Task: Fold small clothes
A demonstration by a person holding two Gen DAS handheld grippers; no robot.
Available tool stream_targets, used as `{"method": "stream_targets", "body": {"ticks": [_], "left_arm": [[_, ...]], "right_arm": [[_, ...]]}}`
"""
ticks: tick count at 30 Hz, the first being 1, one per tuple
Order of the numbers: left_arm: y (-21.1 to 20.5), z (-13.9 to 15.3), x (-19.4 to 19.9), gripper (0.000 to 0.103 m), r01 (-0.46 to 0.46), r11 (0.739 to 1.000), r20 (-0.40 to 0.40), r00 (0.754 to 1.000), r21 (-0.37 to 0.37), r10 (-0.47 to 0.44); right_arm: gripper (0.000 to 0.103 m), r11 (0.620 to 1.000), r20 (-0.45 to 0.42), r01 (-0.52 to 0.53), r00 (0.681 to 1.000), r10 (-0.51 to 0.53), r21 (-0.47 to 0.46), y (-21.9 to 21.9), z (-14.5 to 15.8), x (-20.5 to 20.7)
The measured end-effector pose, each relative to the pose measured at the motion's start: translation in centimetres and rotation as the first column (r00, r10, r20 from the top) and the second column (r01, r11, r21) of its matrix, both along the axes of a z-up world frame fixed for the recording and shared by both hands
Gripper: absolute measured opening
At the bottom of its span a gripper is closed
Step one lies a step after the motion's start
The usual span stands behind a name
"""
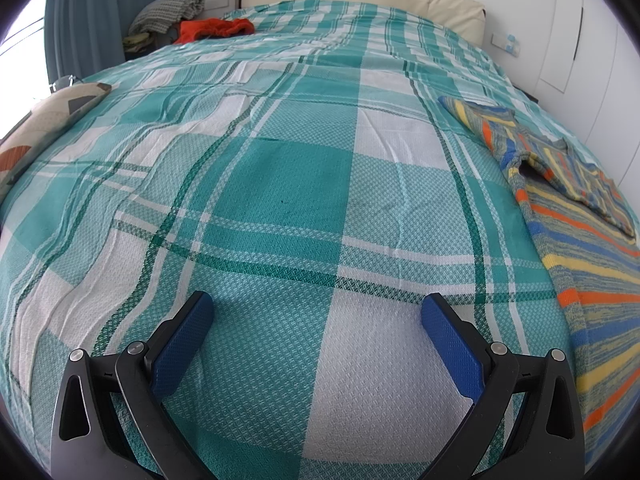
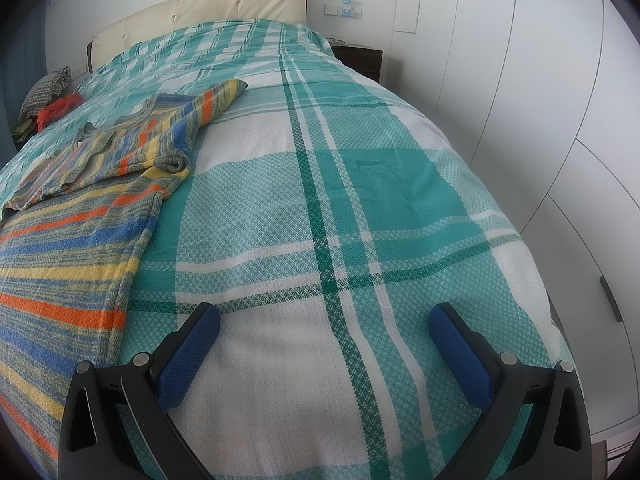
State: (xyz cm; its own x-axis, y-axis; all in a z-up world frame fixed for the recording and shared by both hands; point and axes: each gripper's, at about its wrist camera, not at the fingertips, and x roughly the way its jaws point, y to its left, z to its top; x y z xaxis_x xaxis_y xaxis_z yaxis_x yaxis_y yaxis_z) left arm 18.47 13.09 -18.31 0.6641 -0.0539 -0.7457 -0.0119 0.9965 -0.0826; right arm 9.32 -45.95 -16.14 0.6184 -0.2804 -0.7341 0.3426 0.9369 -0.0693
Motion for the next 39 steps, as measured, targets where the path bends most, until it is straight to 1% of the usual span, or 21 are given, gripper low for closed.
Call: {"method": "stream_targets", "body": {"ticks": [39], "left_arm": [[0.04, -0.15, 0.19, 0.103, -0.007, 1.0, -0.01, 1.0, 0.001, 0.007]], "right_arm": [[0.103, 1.0, -0.002, 0.001, 1.0, -0.001, -0.001, 0.07, -0.03, -0.01]]}}
